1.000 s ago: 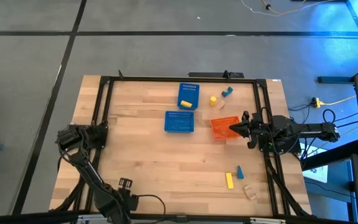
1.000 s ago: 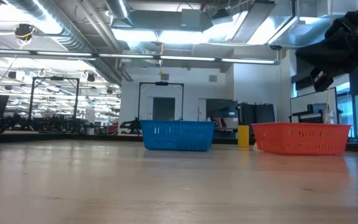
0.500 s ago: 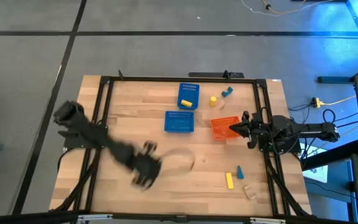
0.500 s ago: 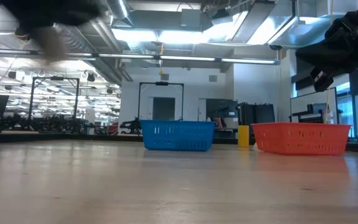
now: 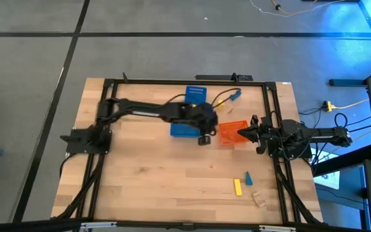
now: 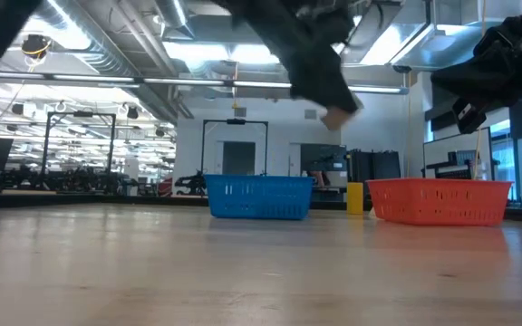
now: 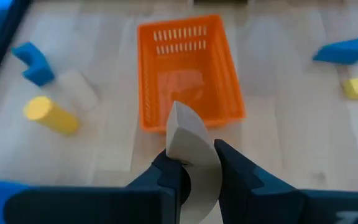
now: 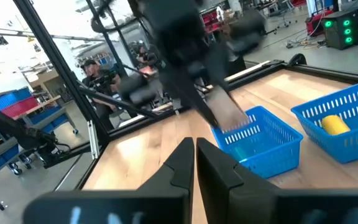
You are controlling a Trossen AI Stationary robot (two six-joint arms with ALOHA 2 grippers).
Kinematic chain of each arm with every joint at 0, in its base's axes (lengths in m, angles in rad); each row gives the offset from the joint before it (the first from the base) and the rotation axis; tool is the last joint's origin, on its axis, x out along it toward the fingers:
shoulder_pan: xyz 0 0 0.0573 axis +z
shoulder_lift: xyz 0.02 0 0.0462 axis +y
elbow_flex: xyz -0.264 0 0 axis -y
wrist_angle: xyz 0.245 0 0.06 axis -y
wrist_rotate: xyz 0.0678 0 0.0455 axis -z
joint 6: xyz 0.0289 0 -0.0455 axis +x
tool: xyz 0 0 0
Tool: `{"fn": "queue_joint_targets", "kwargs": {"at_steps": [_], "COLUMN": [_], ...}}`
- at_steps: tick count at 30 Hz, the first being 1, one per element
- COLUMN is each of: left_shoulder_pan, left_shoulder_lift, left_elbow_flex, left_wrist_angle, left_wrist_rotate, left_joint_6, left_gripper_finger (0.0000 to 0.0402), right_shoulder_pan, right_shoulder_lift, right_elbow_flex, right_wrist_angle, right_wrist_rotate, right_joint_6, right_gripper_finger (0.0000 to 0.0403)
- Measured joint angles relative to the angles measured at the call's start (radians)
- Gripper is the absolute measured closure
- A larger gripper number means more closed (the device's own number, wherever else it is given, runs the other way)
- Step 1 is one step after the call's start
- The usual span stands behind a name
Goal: Sort & place blocks by color
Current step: Put the bottom left light brown block into the orange basket
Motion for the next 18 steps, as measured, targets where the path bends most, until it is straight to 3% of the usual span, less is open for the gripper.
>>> {"fn": "queue_joint_targets", "kwargs": {"at_steps": [7, 14, 18], "left_shoulder_pan": [0.015, 0.015, 0.015], "left_shoulder_lift": [0.215, 0.279, 0.280], "left_elbow_flex": [0.169, 0.208, 0.208], "left_wrist_angle": [0.135, 0.224, 0.254], "left_wrist_rotate": [0.044, 0.042, 0.037], "left_joint_6": [-0.101, -0.133, -0.108], "left_gripper_finger": [0.0348, 0.0346, 0.0281], "right_shoulder_pan": [0.000, 0.000, 0.000], "right_shoulder_lift": [0.003, 0.002, 0.002], "right_elbow_flex": [0.000, 0.000, 0.000], "right_wrist_angle": [-0.002, -0.001, -0.002], "right_wrist_rotate": [-0.006, -0.008, -0.008], "right_joint_6": [0.000, 0.000, 0.000], "right_gripper_finger": [0.0382, 0.0382, 0.0382]}}
